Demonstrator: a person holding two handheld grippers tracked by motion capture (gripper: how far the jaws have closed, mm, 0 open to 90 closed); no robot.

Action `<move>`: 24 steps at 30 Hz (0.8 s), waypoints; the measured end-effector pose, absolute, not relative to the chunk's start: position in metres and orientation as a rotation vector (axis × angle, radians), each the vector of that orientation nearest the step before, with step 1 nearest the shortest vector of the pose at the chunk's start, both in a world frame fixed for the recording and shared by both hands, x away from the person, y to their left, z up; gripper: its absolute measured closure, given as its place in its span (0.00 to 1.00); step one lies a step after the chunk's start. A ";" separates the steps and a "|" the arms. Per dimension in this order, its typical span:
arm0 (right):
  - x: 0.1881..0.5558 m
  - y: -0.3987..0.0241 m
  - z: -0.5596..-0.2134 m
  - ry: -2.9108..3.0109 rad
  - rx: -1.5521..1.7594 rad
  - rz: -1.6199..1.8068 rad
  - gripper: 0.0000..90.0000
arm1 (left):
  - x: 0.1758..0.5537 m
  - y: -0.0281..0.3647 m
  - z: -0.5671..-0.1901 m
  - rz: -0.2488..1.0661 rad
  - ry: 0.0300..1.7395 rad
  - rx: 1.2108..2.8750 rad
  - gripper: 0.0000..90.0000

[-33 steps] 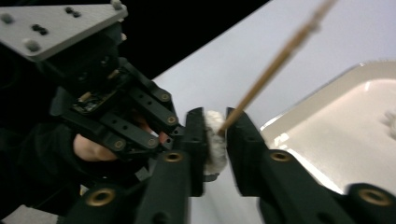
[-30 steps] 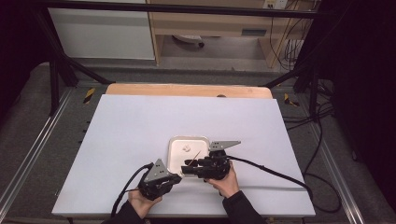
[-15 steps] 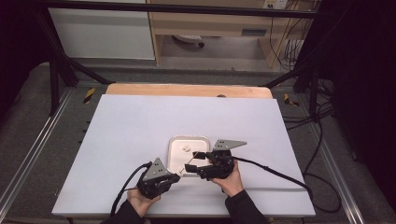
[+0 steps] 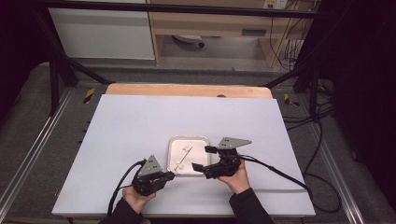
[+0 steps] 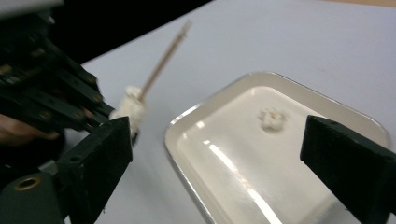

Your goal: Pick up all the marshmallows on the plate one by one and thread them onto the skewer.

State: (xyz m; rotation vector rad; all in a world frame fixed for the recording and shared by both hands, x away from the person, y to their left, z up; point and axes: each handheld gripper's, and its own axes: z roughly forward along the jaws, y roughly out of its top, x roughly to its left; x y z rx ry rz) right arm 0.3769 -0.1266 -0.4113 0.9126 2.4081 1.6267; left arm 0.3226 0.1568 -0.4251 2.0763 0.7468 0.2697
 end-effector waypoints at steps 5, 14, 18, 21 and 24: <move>0.382 -0.127 -0.414 2.420 0.909 1.527 0.07 | 0.324 0.164 -0.423 0.277 0.763 2.081 0.99; 0.397 -0.121 -0.414 2.427 0.920 1.409 0.05 | 0.328 0.172 -0.423 0.293 0.775 2.106 0.98; 0.406 -0.112 -0.411 2.431 0.915 1.373 0.05 | 0.329 0.175 -0.423 0.287 0.773 2.104 0.98; 0.414 -0.105 -0.410 2.435 0.916 1.350 0.06 | 0.331 0.179 -0.422 0.292 0.783 2.103 0.98; 0.422 -0.099 -0.410 2.444 0.921 1.330 0.07 | 0.332 0.182 -0.423 0.292 0.790 2.104 0.98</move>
